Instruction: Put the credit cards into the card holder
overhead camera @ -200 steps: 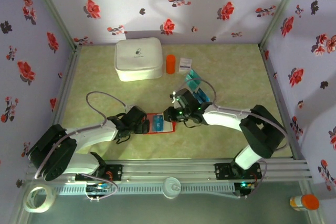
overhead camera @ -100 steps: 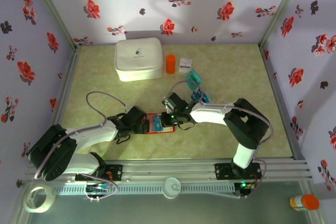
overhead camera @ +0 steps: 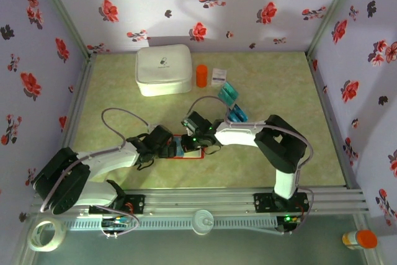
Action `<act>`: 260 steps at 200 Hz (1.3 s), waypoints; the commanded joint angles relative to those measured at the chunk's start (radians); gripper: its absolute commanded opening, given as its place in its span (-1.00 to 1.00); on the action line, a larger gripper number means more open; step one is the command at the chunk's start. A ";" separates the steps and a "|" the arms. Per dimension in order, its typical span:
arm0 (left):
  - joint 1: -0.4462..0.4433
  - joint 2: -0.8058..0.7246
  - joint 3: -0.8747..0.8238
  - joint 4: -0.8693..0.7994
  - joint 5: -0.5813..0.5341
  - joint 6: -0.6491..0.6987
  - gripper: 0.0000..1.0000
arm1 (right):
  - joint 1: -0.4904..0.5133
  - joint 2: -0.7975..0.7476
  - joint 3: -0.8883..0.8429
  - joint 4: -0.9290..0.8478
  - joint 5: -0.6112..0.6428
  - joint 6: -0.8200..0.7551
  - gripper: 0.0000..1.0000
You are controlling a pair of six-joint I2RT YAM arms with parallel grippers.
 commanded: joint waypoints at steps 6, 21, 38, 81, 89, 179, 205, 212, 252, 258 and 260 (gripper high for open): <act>0.023 -0.070 0.021 -0.061 -0.045 -0.011 1.00 | -0.008 -0.062 0.003 -0.046 0.050 -0.007 -0.85; 0.041 -0.097 0.015 -0.078 -0.046 -0.023 1.00 | -0.018 -0.091 -0.011 -0.042 0.058 0.002 -0.84; 0.055 -0.111 0.007 -0.091 -0.045 -0.022 0.99 | -0.026 -0.109 -0.021 -0.037 0.058 0.008 -0.85; 0.067 -0.105 -0.027 -0.078 -0.038 -0.017 1.00 | -0.026 -0.087 -0.012 -0.020 0.036 0.024 -0.85; 0.068 -0.101 -0.034 -0.070 -0.036 -0.018 0.99 | -0.026 -0.078 -0.011 -0.015 0.033 0.027 -0.85; 0.068 -0.027 -0.059 0.000 -0.018 -0.011 1.00 | -0.024 0.004 0.028 0.003 0.017 0.038 -0.88; 0.068 -0.024 -0.063 0.012 -0.013 -0.011 1.00 | -0.023 0.022 0.043 -0.002 0.012 0.036 -0.88; 0.069 -0.024 -0.065 0.014 -0.012 -0.011 1.00 | -0.023 0.026 0.046 -0.002 0.010 0.036 -0.88; 0.068 -0.022 -0.069 0.023 -0.008 -0.010 1.00 | -0.014 0.056 0.070 -0.009 0.002 0.034 -0.89; 0.068 -0.022 -0.068 0.023 -0.009 -0.010 1.00 | -0.013 0.061 0.073 -0.011 0.002 0.034 -0.89; 0.069 -0.022 -0.068 0.023 -0.009 -0.010 1.00 | -0.012 0.062 0.075 -0.011 0.002 0.034 -0.89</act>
